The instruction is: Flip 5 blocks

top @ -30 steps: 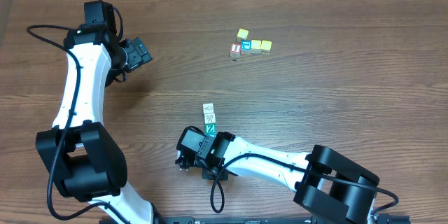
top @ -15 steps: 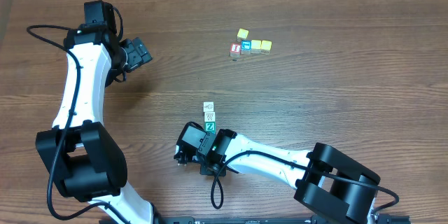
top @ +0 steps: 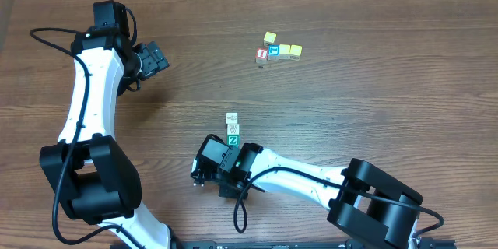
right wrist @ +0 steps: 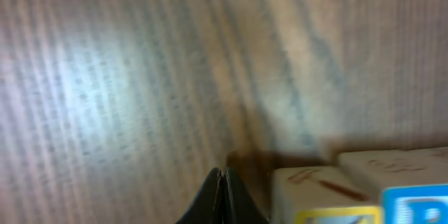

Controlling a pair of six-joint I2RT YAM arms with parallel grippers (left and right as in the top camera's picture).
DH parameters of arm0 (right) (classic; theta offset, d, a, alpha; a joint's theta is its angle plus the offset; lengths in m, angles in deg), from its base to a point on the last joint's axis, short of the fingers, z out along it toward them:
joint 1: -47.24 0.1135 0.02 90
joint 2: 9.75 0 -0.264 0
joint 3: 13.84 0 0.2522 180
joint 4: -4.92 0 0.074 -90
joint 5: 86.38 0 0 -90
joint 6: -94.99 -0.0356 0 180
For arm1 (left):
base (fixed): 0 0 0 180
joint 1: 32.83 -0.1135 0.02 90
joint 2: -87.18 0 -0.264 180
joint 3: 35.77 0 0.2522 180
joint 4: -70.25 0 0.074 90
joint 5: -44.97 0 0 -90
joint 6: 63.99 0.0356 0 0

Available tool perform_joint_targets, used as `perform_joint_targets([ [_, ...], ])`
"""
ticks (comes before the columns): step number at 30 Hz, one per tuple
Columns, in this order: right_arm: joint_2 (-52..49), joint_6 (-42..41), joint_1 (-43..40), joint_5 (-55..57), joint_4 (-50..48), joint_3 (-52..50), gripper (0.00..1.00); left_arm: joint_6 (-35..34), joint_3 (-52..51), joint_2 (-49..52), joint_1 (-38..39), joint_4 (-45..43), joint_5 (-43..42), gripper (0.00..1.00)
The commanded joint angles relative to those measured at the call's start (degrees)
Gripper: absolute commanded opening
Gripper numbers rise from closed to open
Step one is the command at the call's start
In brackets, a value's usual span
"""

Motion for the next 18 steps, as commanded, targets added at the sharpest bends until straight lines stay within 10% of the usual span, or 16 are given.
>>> perform_joint_targets([
  [1, 3.3, -6.5, -0.8, -3.5, 2.6, 4.3, 0.04, 0.0, 0.3, 0.7, -0.1, -0.1, 0.9, 1.00],
  [18, 8.5, -61.9, -15.9, -8.4, 11.1, 2.3, 0.04, 0.0, 0.3, 0.7, -0.1, -0.1, 0.9, 1.00],
])
